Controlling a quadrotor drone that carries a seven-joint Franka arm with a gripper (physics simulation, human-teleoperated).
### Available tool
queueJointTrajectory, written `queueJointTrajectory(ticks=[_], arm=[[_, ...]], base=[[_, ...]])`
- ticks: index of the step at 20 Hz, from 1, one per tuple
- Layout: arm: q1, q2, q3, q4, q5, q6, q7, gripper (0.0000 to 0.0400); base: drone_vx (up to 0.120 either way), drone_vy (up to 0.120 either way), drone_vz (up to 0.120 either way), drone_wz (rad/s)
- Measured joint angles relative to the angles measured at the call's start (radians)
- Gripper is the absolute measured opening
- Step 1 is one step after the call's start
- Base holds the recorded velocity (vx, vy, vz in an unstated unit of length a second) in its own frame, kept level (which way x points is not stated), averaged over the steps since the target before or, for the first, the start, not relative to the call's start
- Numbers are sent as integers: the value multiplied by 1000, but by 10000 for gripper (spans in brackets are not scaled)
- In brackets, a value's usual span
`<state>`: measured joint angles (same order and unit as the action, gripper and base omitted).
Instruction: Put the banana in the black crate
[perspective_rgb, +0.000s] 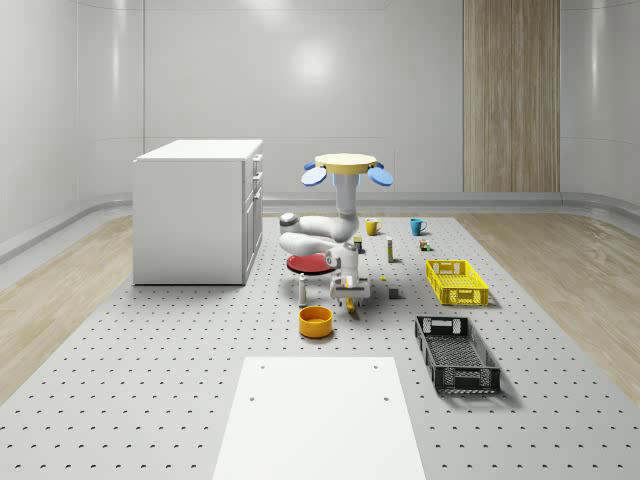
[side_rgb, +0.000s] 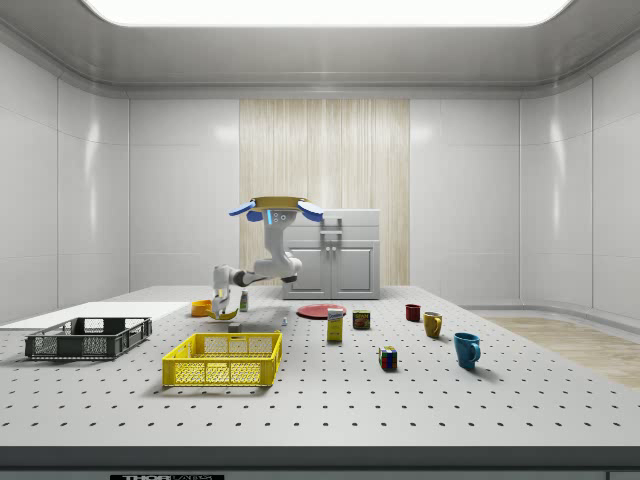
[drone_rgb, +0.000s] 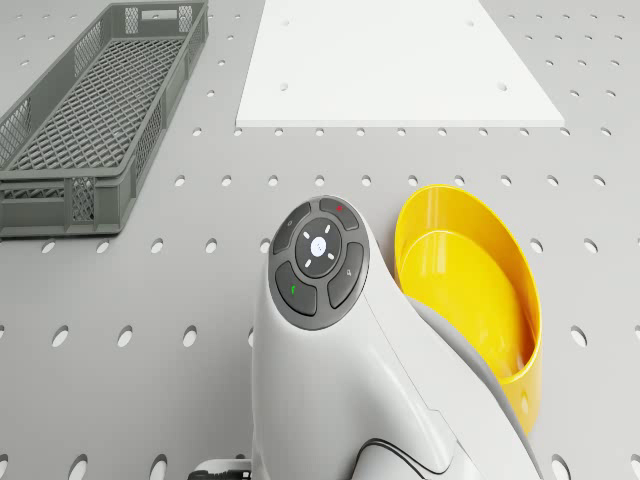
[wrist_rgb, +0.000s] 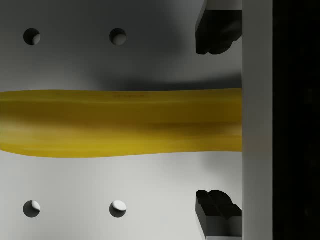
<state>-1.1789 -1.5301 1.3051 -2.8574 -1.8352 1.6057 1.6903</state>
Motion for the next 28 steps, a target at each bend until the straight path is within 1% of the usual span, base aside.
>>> queueJointTrajectory(ticks=[5,6,7,8,9,11,13,16,19,22,23,28], arm=[[-5,-3,-33,8,-30,14,0,400],[-6,-3,-37,9,-34,15,0,380],[-6,-3,-40,10,-37,16,0,329],[-7,-3,-43,11,-40,17,0,290],[-7,-3,-45,11,-42,18,0,259],[-8,-3,-48,12,-45,19,0,216],[-8,-3,-50,12,-47,20,1,193],[-7,-1,-47,12,-47,16,-11,189],[-3,1,-21,5,-24,4,-15,189],[3,3,17,-4,11,-12,-17,189],[4,4,28,-6,21,-16,-15,189],[6,4,64,-13,55,-27,-11,189]], base=[[0,0,0,0],[0,0,0,0],[0,0,0,0],[0,0,0,0],[0,0,0,0],[0,0,0,0],[0,0,0,0],[0,0,0,0],[0,0,0,0],[0,0,107,0],[0,120,120,0],[120,120,120,0]])
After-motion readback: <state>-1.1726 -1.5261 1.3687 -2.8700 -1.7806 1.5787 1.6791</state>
